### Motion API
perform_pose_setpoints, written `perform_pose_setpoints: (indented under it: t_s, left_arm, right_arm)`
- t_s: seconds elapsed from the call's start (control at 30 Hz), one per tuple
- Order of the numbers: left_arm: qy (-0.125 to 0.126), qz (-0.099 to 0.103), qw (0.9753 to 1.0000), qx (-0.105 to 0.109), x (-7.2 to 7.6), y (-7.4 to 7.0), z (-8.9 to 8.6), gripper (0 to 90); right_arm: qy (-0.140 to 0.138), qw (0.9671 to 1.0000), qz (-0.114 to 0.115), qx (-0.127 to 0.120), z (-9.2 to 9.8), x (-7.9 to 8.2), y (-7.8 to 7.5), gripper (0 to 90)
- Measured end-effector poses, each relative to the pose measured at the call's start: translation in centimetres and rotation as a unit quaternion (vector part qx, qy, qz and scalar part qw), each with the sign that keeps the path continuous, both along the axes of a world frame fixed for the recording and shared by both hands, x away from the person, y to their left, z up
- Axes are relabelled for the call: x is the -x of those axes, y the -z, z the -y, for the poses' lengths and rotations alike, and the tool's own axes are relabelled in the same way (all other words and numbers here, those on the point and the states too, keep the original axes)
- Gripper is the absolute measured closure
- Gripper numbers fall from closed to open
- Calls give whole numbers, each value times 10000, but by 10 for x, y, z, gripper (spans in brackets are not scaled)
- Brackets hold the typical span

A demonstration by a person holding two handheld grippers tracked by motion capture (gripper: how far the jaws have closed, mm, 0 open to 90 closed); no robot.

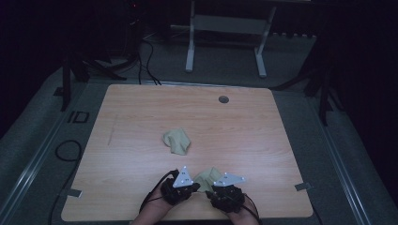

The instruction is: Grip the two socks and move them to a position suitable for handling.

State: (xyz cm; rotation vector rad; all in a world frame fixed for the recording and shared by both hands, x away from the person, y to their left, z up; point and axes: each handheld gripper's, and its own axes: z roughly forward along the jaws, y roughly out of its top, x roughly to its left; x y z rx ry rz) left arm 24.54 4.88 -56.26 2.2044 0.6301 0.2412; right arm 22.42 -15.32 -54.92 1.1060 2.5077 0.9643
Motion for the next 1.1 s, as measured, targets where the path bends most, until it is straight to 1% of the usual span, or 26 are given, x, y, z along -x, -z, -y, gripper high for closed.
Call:
perform_pose_setpoints:
  t_s: [0.07,0.1,0.13,0.17,0.2,0.23,0.27,0.33,0.4,0.43,0.47,0.5,0.53,0.57,0.63,0.7,0.73,0.8,0.83,0.87,0.97,1.07,1.1]
  left_arm:
    - [-20,-39,9999,-113,-5,5,4,889]
    - [-44,-54,9998,-175,-6,7,5,889]
    - [-47,-52,9998,-211,-8,9,7,889]
    - [-79,-60,9998,-193,-10,9,7,890]
    - [-102,-2,9996,-269,-12,8,7,889]
    - [-130,19,9995,-279,-12,8,8,889]
    - [-133,56,9993,-333,-13,8,8,889]
    - [-181,92,9991,-373,-15,7,8,889]
    - [-208,118,9990,-384,-18,7,7,889]
    - [-253,76,9991,-336,-20,8,7,889]
    - [-254,20,9993,-289,-21,8,5,889]
    - [-251,13,9994,-258,-22,8,5,890]
    - [-237,24,9994,-237,-21,9,4,890]
    - [-219,28,9995,-232,-21,9,4,892]
    - [-187,16,9996,-217,-20,9,2,892]
    - [-169,-3,9997,-203,-19,9,0,892]
    - [-181,-10,9997,-189,-18,10,-1,893]
    - [-143,0,9997,-219,-17,9,-2,892]
    - [-142,0,9997,-211,-17,9,-2,893]
    - [-147,-6,9997,-207,-17,9,-3,892]
    - [-141,9,9997,-197,-17,10,-3,892]
    - [-113,41,9997,-202,-15,10,-4,893]
    - [-92,38,9997,-226,-15,10,-4,892]
  right_arm:
    - [-14,9999,19,158,0,1,6,656]
    - [-18,9998,19,220,0,0,7,672]
    - [5,9997,46,234,1,0,8,696]
    - [13,9997,54,252,1,0,7,703]
    - [13,9994,76,324,1,0,7,717]
    - [1,9991,146,404,0,1,8,740]
    - [-2,9987,200,459,0,2,8,747]
    - [-29,9979,334,559,-2,5,10,768]
    - [-135,9961,523,703,-4,9,11,775]
    - [-210,9941,668,831,-6,13,12,816]
    - [-269,9931,720,880,-8,16,12,837]
    - [-307,9927,738,900,-9,17,11,858]
    - [-279,9931,716,891,-9,18,10,865]
    - [-254,9941,661,822,-7,17,8,870]
    - [-188,9964,577,593,-3,17,1,871]
    - [-124,9976,583,348,5,17,-10,872]
    - [-93,9980,596,199,10,17,-17,872]
    - [-32,9982,601,5,18,17,-27,872]
    - [41,9982,585,-136,24,16,-33,872]
    - [97,9982,551,-223,29,15,-37,872]
    - [320,9974,531,-366,44,11,-41,872]
    - [524,9964,444,-505,60,7,-39,871]
    - [602,9962,406,-487,66,5,-37,871]
